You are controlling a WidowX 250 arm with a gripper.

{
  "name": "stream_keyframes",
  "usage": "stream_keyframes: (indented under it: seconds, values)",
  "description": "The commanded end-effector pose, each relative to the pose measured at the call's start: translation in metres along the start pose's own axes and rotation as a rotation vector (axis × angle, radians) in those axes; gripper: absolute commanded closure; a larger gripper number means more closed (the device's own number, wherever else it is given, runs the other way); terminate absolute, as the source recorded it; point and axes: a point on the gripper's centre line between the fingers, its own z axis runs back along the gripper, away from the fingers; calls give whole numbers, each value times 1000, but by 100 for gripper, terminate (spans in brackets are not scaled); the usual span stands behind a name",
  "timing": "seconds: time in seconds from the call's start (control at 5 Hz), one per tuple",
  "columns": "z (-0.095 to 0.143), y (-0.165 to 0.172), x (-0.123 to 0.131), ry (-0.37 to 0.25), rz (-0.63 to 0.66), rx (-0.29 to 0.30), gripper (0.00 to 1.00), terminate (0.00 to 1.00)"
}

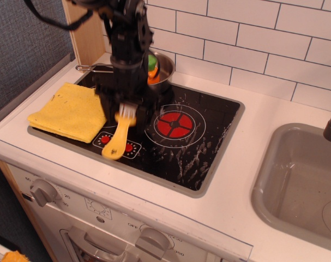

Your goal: Place the brush on the far edge of the stove.

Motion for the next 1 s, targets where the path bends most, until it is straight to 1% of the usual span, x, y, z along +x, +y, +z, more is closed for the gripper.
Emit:
stream_keyframes:
  seconds: [0.0, 0.2, 0.4, 0.6, 0.8]
  values:
    - [48, -51, 44, -59, -10, -77, 100, 0]
    - [36, -84, 66, -45, -21, -81, 100, 0]
    - [26, -101, 81, -50, -19, -81, 100, 0]
    - [20, -109, 96, -68, -2, -76, 100, 0]
    - [23, -105, 109, -103, 19, -79, 100, 0]
